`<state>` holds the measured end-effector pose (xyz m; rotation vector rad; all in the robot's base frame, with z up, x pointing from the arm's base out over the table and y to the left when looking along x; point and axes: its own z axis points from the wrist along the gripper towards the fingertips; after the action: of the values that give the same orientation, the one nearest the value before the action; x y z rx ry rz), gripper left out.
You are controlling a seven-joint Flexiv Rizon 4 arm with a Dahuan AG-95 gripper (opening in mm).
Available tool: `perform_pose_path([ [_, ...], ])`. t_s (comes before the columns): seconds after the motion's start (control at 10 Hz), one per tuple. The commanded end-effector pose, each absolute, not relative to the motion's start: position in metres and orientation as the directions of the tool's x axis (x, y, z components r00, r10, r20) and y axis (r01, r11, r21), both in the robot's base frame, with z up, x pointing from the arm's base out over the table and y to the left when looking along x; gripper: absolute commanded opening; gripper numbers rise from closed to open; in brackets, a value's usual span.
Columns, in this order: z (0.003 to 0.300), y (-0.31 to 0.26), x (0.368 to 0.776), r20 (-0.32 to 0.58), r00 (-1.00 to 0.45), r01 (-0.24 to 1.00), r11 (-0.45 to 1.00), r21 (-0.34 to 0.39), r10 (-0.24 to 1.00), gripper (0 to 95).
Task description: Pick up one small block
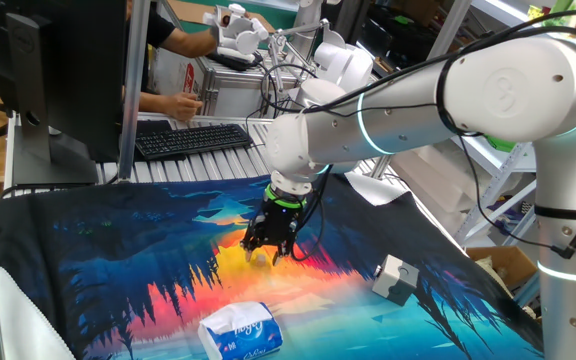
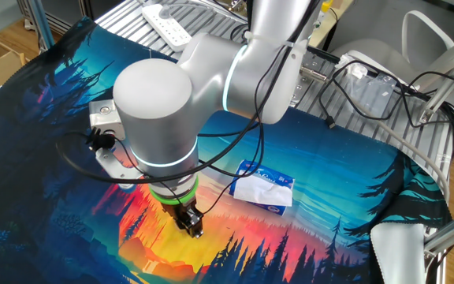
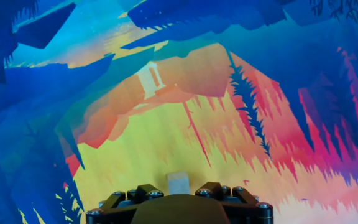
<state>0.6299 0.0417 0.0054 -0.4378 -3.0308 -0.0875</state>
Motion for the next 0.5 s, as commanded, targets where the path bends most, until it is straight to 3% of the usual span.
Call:
perform_pose_path([
  [0.1,0.0054,0.0417,0.6305,0.084,-0.959,0.276,0.96,0.046,0.272,57.0],
  [0.2,0.006,0.041,0.6316,0.085,-0.961,0.269,0.962,0.047,0.264,38.0],
  [0.3,0.0066,0.0403,0.6329,0.085,-0.962,0.263,0.964,0.048,0.259,38.0],
  [0.4,0.0068,0.04,0.6336,0.086,-0.964,0.257,0.965,0.049,0.252,19.0],
  [0.5,0.0067,0.04,0.6336,0.085,-0.967,0.246,0.968,0.049,0.241,19.0],
])
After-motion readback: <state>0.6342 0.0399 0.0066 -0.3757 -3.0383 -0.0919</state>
